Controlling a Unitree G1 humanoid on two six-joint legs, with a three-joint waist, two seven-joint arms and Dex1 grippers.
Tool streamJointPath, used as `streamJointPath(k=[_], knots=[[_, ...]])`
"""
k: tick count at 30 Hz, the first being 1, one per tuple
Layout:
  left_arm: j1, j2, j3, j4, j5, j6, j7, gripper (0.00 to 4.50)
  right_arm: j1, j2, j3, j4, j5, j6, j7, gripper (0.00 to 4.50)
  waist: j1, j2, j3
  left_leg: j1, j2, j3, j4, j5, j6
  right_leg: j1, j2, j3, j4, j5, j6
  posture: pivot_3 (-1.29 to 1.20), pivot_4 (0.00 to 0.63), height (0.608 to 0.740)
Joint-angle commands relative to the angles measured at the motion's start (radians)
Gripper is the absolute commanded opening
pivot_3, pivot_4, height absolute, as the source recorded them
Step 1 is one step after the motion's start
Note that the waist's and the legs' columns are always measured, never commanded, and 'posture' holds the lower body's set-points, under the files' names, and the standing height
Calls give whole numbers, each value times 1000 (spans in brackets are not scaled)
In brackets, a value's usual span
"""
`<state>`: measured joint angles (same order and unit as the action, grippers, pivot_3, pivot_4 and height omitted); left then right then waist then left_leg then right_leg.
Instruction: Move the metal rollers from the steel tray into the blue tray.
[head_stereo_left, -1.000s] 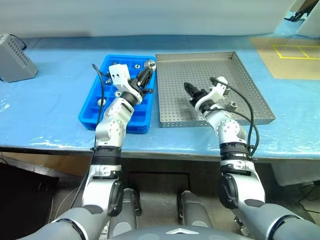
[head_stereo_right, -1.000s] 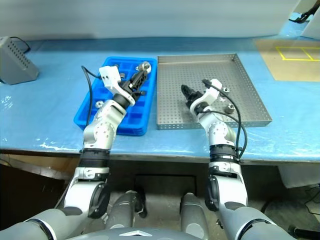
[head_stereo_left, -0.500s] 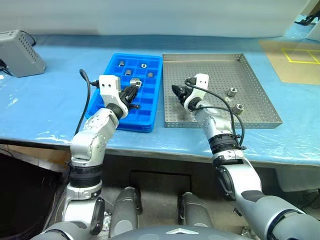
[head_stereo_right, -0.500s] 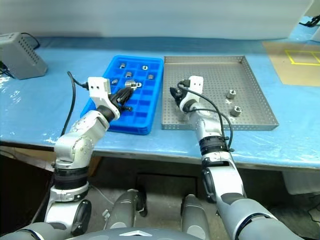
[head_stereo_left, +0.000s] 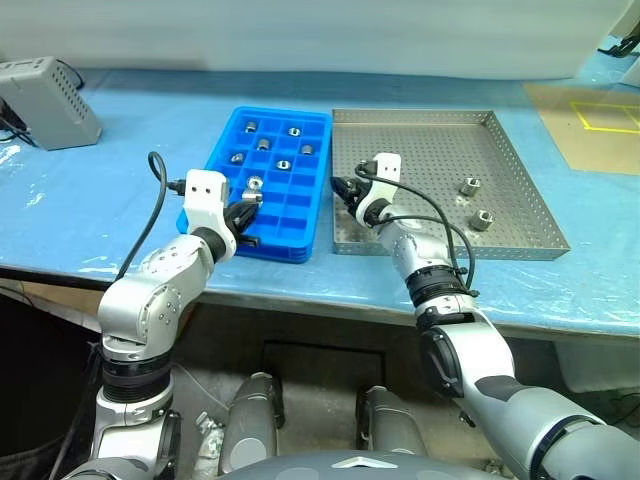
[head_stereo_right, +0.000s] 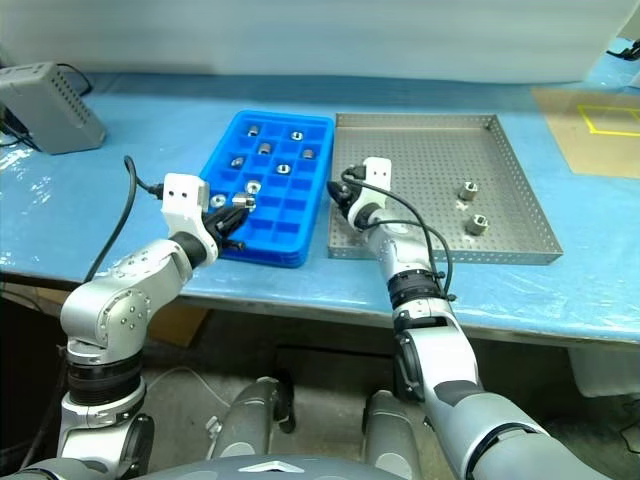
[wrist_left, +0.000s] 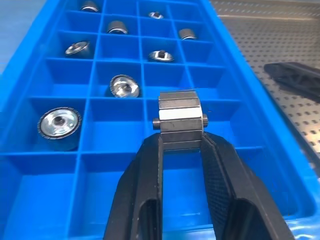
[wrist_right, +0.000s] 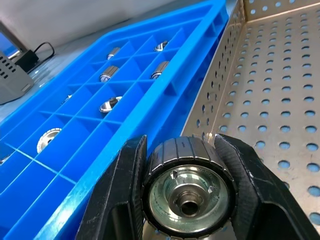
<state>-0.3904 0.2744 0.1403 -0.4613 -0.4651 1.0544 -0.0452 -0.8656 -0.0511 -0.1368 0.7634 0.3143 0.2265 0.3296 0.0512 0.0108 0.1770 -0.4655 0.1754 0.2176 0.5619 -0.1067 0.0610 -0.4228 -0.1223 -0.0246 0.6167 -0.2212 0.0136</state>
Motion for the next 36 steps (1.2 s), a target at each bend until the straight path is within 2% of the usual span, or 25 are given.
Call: streamJointPath(k=[1,9,17,25,30,35,36], knots=[[-9,17,-5,-18,41,-4,20,918,-37,-2,-8,-17,-5,-26,12,1686,1,0,0,0,0,0,0,0,0,0,1,0,0,0,0,19,150,740],[-6,31,-14,6,103,27,40,918,-31,-10,-12,-25,-11,-21,14,1686,2,0,0,0,2,0,0,0,0,0,2,0,0,0,0,12,150,740],[23,34,-16,6,158,23,46,3393,-49,-5,7,-47,-27,-28,43,1686,4,0,0,0,5,-1,0,1,-2,0,6,0,0,0,0,41,150,740],[47,92,-29,-64,137,-228,-143,3393,-142,66,138,-94,-82,-41,182,1686,6,0,0,0,12,-5,0,4,-7,-1,13,-1,0,2,-4,91,150,740],[105,94,0,-71,108,-381,-237,3393,-203,119,181,-4,-125,-49,211,1686,21,0,0,1,13,-6,-4,6,-10,-2,14,-1,0,2,-6,129,150,740],[150,124,27,-99,87,-459,-301,3393,-239,142,184,125,-166,-77,186,1686,50,0,0,2,13,-6,-8,8,-12,-2,14,-2,0,2,-7,183,150,740],[159,140,24,-102,101,-471,-306,3393,-247,137,185,156,-182,-88,167,1686,50,-3,1,2,13,-6,-9,8,-13,-7,14,0,-7,8,-11,191,150,740]])
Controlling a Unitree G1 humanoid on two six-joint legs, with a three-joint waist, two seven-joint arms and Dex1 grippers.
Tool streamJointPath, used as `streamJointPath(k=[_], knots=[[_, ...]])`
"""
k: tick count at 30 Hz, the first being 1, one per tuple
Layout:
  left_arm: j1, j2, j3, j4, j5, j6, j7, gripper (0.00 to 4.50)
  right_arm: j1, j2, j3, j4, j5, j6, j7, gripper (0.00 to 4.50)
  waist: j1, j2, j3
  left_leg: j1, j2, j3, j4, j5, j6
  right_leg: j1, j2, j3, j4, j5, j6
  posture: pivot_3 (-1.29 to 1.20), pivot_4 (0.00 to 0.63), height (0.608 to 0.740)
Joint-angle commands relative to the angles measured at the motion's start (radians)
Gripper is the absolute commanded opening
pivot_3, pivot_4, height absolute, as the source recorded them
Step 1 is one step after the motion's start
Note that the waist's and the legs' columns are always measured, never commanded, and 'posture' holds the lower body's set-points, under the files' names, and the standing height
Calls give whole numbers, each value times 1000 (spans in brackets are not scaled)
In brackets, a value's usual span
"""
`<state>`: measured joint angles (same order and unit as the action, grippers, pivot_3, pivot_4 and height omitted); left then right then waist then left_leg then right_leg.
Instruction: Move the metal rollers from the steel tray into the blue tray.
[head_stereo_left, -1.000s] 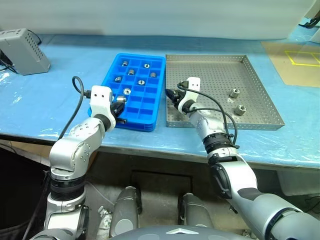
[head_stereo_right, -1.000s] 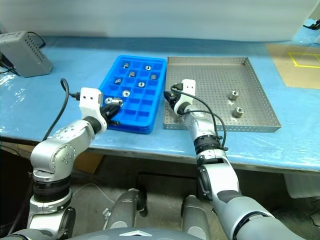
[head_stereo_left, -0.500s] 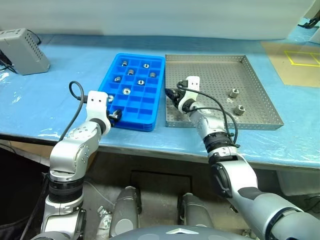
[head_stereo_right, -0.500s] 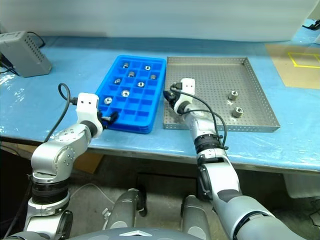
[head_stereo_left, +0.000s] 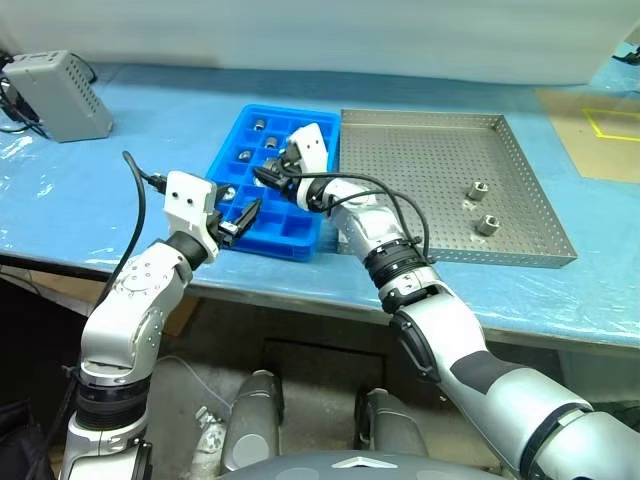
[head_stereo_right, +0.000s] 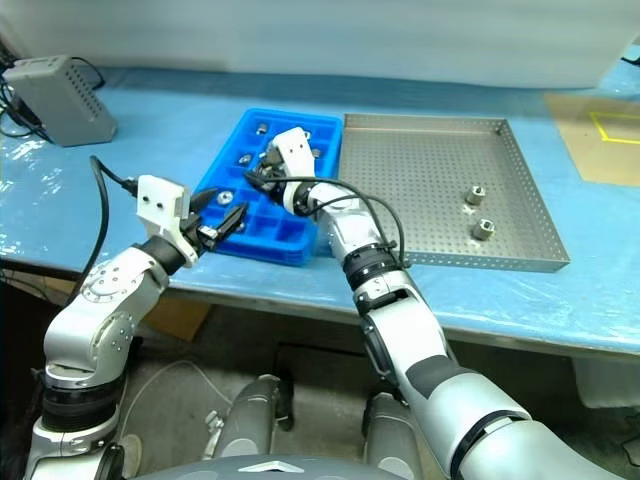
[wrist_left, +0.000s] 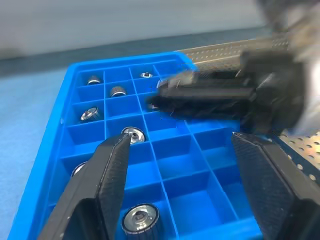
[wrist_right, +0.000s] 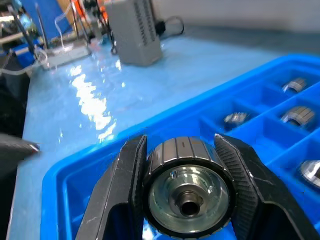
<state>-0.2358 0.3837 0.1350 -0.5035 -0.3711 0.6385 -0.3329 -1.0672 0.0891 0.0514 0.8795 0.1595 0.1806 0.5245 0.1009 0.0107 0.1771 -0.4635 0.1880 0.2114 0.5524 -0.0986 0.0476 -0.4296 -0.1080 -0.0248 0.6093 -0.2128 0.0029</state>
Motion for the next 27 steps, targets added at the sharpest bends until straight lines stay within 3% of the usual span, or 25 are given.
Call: streamJointPath(k=[1,4,15,26,27], knots=[[12,42,25,-63,18,-65,-23,3393,-51,-8,-3,61,-38,-53,-40,1686,3,-6,2,2,-4,-1,1,0,0,-12,-5,2,-4,8,-8,192,150,740],[26,47,26,-57,21,-84,-19,3393,-70,-29,-10,114,-63,-90,-63,1686,21,-7,2,17,-6,-4,-11,2,-5,-6,-5,5,-2,5,-1,194,150,740],[7,27,-8,-27,29,-106,-13,3393,-65,-18,-17,107,-49,-97,44,1686,5,-7,2,14,7,-7,-17,9,-17,-13,7,2,5,9,-10,175,150,740],[15,18,-2,-44,23,-106,0,3393,-100,12,-45,181,-64,-123,-10,1686,4,-7,2,14,15,-7,-16,11,-22,-12,15,0,4,11,-15,201,150,740],[15,17,-2,-45,23,-106,1,3424,-101,15,-47,189,-65,-125,-11,2036,1,-9,2,14,15,-7,-16,11,-22,-14,16,1,0,14,-18,204,150,740]])
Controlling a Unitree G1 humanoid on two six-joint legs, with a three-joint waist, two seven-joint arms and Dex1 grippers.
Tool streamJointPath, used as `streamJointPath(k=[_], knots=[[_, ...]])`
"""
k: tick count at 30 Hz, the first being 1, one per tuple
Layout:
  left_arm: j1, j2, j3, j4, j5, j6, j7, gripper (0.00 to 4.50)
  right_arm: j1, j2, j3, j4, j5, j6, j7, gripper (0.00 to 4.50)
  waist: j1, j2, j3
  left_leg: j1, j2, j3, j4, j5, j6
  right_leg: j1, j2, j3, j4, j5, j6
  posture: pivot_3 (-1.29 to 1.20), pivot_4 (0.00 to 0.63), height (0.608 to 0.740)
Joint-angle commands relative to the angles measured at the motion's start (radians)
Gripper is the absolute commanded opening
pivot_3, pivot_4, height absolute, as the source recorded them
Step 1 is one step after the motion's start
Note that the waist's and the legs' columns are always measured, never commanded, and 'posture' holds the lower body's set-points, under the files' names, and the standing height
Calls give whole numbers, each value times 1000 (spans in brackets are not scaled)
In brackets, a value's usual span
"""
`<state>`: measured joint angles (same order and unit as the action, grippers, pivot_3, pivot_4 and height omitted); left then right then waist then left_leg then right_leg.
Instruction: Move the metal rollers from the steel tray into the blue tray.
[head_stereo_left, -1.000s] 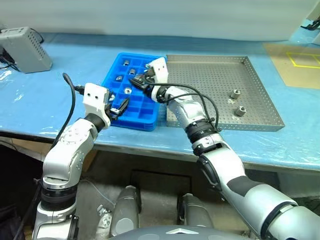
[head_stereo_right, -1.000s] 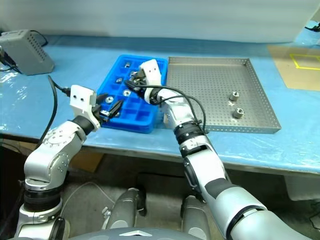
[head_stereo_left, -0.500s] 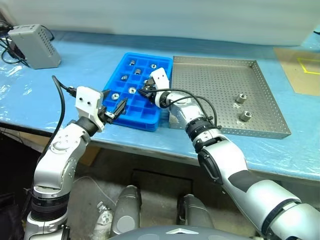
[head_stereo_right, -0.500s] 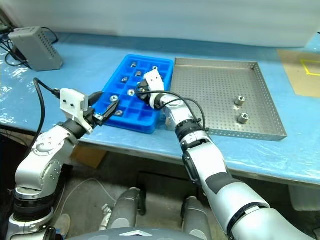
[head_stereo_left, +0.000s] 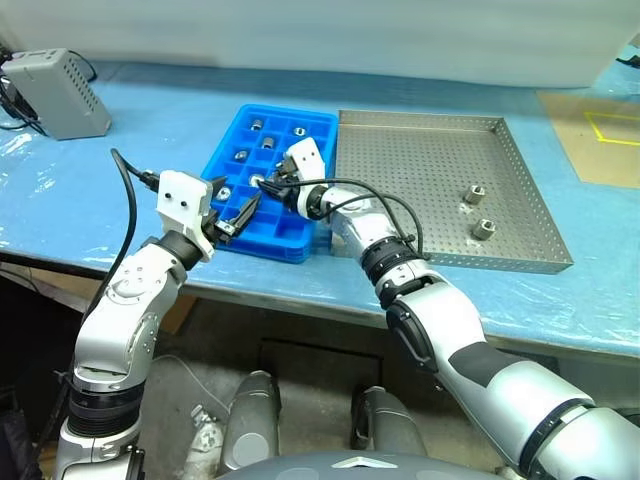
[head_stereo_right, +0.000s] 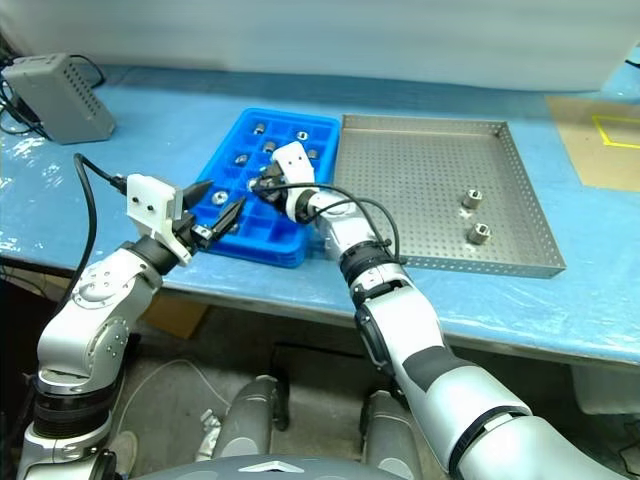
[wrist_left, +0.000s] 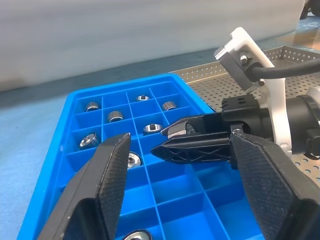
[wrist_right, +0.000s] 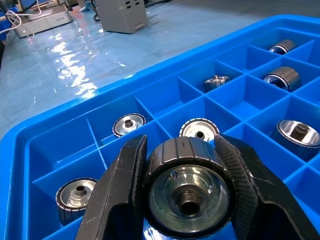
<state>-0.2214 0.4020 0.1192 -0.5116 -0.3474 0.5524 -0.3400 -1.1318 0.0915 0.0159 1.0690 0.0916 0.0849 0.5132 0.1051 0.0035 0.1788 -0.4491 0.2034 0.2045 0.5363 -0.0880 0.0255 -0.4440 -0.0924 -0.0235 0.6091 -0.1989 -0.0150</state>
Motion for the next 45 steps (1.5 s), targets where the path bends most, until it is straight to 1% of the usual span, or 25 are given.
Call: streamJointPath(k=[1,2,3,6,7,11,12,13,14,15,16,18,20,22,23,25,27,32,34,36,40,41,42,43,45], knots=[[1,-2,14,-38,0,-19,10,3436,-37,16,-13,5,4,-29,4,2445,-6,-6,1,1,-3,-1,2,-1,0,-11,-4,3,-6,10,-8,207,150,740],[3,-3,13,-39,1,-19,11,3436,-39,20,-15,10,6,-31,7,2700,-3,-7,1,7,-6,-2,7,-5,-1,-14,-6,7,-1,12,-7,209,150,740],[5,-4,13,-40,1,-19,13,3436,-41,25,-16,13,8,-33,10,3042,-1,-6,1,12,-6,-2,6,-9,-5,-11,-5,10,1,12,-4,209,150,740],[12,-9,10,-42,3,-20,18,3436,-50,39,-15,20,6,-44,21,4019,0,-6,1,11,3,-7,4,-9,-17,-11,4,2,0,13,-5,214,150,740],[13,-10,9,-44,3,-19,20,3436,-55,43,-16,27,4,-47,17,4019,0,-6,1,10,4,-8,3,-10,-20,-12,6,0,0,15,-11,215,150,740],[16,-13,10,-48,4,-17,28,3436,-78,48,-21,66,-6,-70,-24,4019,-2,-6,1,9,10,-10,4,-12,-26,-13,13,-1,0,12,-16,223,150,740],[18,-13,12,-50,3,-16,30,3436,-80,46,-27,70,-2,-73,-30,4019,-8,-8,2,9,10,-10,5,-13,-26,-19,13,-1,-9,26,-22,227,150,740],[20,-13,13,-52,4,-16,32,3436,-81,43,-33,71,2,-78,-37,4019,-7,-10,3,11,6,-8,13,-18,-26,-27,5,1,-14,42,-20,227,150,740],[19,-15,13,-55,3,-16,34,3436,-81,36,-41,70,5,-86,-48,4019,-3,-10,4,18,3,-9,16,-23,-28,-27,4,5,-10,41,-19,227,150,740],[16,-17,14,-55,2,-16,37,3436,-81,27,-53,68,9,-94,-64,4019,1,-9,4,29,3,-10,16,-27,-33,-21,4,6,-5,34,-9,222,150,740],[5,-24,16,-49,2,-23,44,3436,-83,11,-69,64,15,-107,-92,4019,3,-9,4,31,3,-12,13,-28,-36,-19,4,4,-5,32,-10,209,150,740],[-26,-40,11,-18,10,-36,59,3436,-84,-24,-103,57,29,-118,-132,4019,7,-9,4,32,4,-13,7,-27,-39,-19,6,0,-3,29,-12,189,150,740],[-61,-55,-15,27,14,-49,48,3436,-72,-66,-121,41,28,-126,-156,4019,7,-9,4,31,4,-14,8,-26,-41,-19,7,-1,-3,30,-18,121,150,740],[-105,-75,-52,88,29,-75,32,3436,-46,-117,-133,13,25,-121,-169,4019,-2,-10,4,29,3,-14,10,-27,-40,-19,6,1,-3,30,-18,85,150,740],[-130,-84,-67,125,40,-89,28,3436,-31,-142,-139,-5,23,-114,-177,4019,-7,-10,4,29,2,-14,13,-28,-38,-22,4,3,-5,35,-18,40,150,740],[-191,-106,-99,231,83,-142,30,3436,11,-197,-152,-57,19,-99,-201,4019,-10,-9,4,32,1,-14,24,-36,-39,-22,6,12,0,35,-15,-20,150,740],[-247,-129,-126,343,128,-215,33,3436,55,-246,-166,-123,19,-72,-232,4019,-16,-9,4,31,5,-16,25,-36,-40,-22,11,12,-1,35,-15,-63,150,740],[-362,-183,-170,555,148,-327,-41,3436,214,-353,-173,-376,-5,48,-304,4019,-44,-10,4,28,4,-16,26,-37,-39,-23,13,14,-3,35,-16,-209,150,740],[-411,-227,-174,667,113,-369,-114,3436,306,-390,-178,-504,12,143,-288,4019,-60,-10,4,28,3,-16,28,-38,-38,-23,13,15,-3,35,-15,-271,150,740],[-455,-256,-181,772,114,-424,-167,3436,394,-423,-187,-646,26,232,-284,4019,-72,-10,3,28,3,-15,29,-39,-37,-22,14,16,-4,35,-15,-327,150,740],[-520,-292,-180,893,122,-499,-227,3436,502,-466,-195,-846,51,402,-265,4019,-116,-11,4,29,3,-15,31,-39,-36,-22,15,18,-4,36,-14,-367,150,740],[-533,-299,-183,915,126,-515,-239,3436,521,-474,-198,-880,61,440,-260,4019,-130,-13,5,30,3,-15,31,-39,-37,-27,20,23,-15,46,-6,-367,150,740],[-545,-308,-186,935,127,-529,-251,3436,545,-486,-204,-910,61,463,-260,4019,-134,-13,5,33,-1,-15,37,-42,-35,-29,18,28,-24,66,0,-415,150,740],[-553,-316,-188,949,129,-540,-259,3436,560,-495,-209,-931,61,481,-261,4019,-143,-12,5,40,2,-13,38,-46,-38,-25,19,28,-27,65,1,-429,150,740],[-556,-330,-189,966,125,-553,-277,3436,583,-515,-227,-961,66,532,-267,4019,-153,-12,4,39,4,-15,36,-46,-39,-24,19,25,-30,64,1,-435,150,740]])
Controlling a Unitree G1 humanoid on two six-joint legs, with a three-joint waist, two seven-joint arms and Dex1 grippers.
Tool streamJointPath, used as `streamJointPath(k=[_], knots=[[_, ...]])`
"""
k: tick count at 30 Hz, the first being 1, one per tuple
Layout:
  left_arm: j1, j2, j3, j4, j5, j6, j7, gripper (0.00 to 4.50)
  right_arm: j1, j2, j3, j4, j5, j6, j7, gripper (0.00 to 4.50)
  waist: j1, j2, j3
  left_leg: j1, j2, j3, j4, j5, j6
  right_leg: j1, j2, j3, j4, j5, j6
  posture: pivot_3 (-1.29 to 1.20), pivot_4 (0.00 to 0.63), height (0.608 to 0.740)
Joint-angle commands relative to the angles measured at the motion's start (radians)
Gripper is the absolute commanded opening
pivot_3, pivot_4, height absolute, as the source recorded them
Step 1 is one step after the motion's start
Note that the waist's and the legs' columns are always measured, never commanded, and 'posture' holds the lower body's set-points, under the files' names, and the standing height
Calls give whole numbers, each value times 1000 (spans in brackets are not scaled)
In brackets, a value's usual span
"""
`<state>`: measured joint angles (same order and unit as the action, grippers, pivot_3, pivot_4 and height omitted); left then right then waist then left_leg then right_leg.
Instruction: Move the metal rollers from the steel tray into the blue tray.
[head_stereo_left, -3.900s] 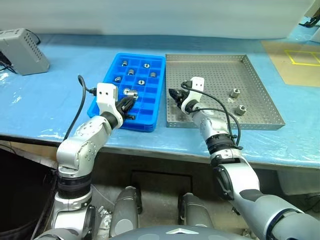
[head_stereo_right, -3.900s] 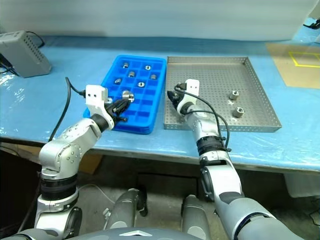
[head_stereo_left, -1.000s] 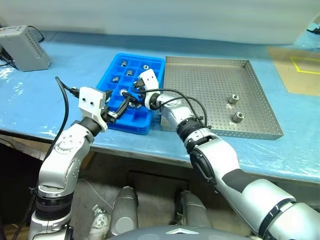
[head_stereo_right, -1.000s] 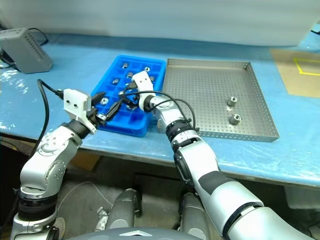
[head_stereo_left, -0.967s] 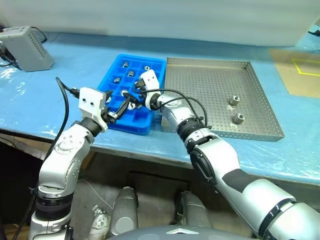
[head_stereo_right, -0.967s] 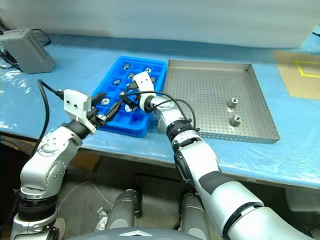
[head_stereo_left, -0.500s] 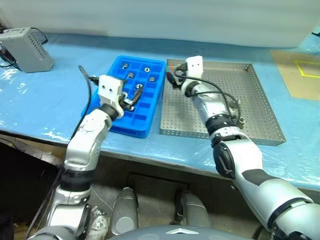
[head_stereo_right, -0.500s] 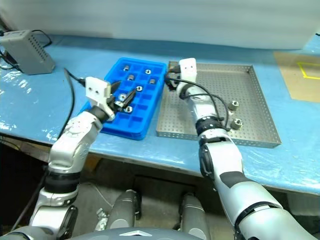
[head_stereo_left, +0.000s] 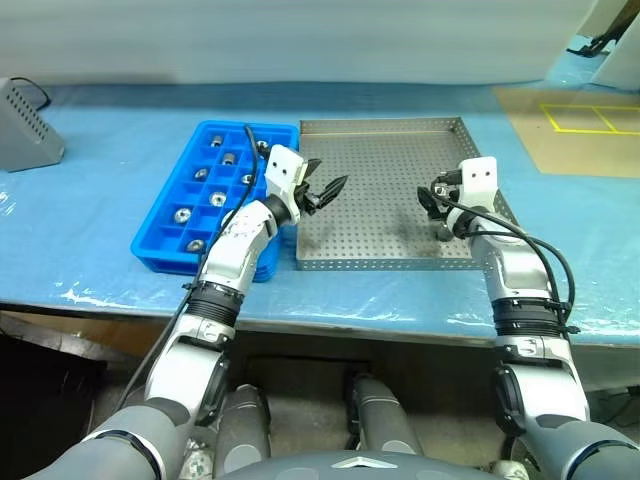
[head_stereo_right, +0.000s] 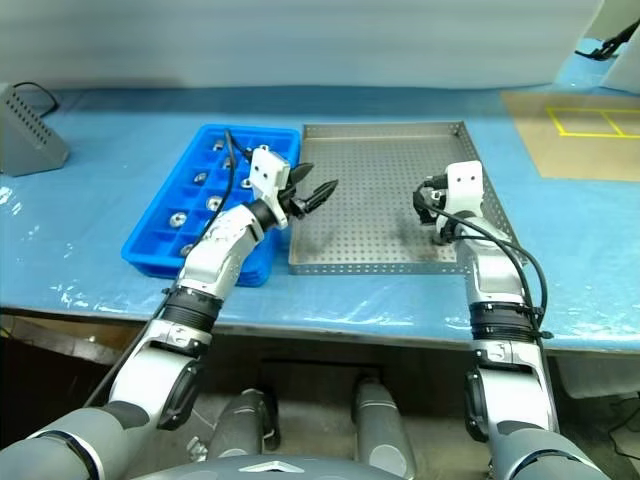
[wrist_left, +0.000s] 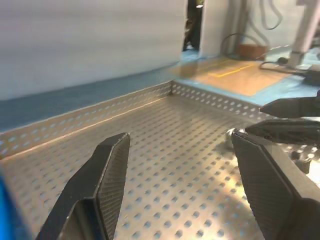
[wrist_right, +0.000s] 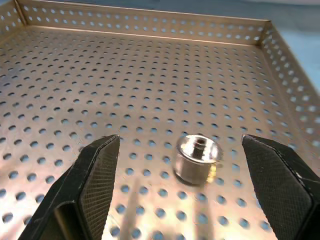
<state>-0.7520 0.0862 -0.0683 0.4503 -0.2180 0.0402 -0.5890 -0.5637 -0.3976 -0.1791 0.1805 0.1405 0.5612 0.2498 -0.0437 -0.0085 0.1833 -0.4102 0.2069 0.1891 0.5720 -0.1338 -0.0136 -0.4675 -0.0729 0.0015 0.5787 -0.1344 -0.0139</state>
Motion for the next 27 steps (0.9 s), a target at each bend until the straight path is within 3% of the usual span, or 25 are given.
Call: streamJointPath(k=[1,5,11,14,19,27], knots=[[-23,-17,-4,10,-2,-46,-35,3436,22,-32,-39,-84,35,104,8,4019,-13,0,0,0,0,0,0,0,0,0,0,0,-1,0,0,-443,150,740],[-20,-28,0,23,4,-64,-43,3436,51,-53,-27,-91,68,230,53,4019,-35,0,0,-5,-1,0,1,-3,4,0,0,0,-6,1,0,-438,150,740],[5,-23,12,15,4,-66,-34,3436,33,-17,-57,-21,106,270,51,4019,-40,0,-1,-9,-1,0,5,-9,7,-1,-1,-1,-7,4,-5,-418,150,740],[19,-17,14,-1,5,-62,-26,3436,22,-14,-48,3,106,258,56,3465,-35,0,-1,-9,-1,0,6,-9,8,-1,-1,-1,-8,4,-6,-409,150,740],[29,-7,18,-15,9,-62,-11,3436,16,-26,-8,26,90,258,78,1765,-22,0,-1,-9,-1,0,5,-9,8,-1,-1,-1,-7,4,-6,-409,150,740],[53,18,43,-86,-9,-39,2,3436,-47,4,7,11,105,132,116,1673,-23,-1,-1,-7,-1,1,7,-9,8,1,-2,-1,-7,2,-2,-315,150,740]])
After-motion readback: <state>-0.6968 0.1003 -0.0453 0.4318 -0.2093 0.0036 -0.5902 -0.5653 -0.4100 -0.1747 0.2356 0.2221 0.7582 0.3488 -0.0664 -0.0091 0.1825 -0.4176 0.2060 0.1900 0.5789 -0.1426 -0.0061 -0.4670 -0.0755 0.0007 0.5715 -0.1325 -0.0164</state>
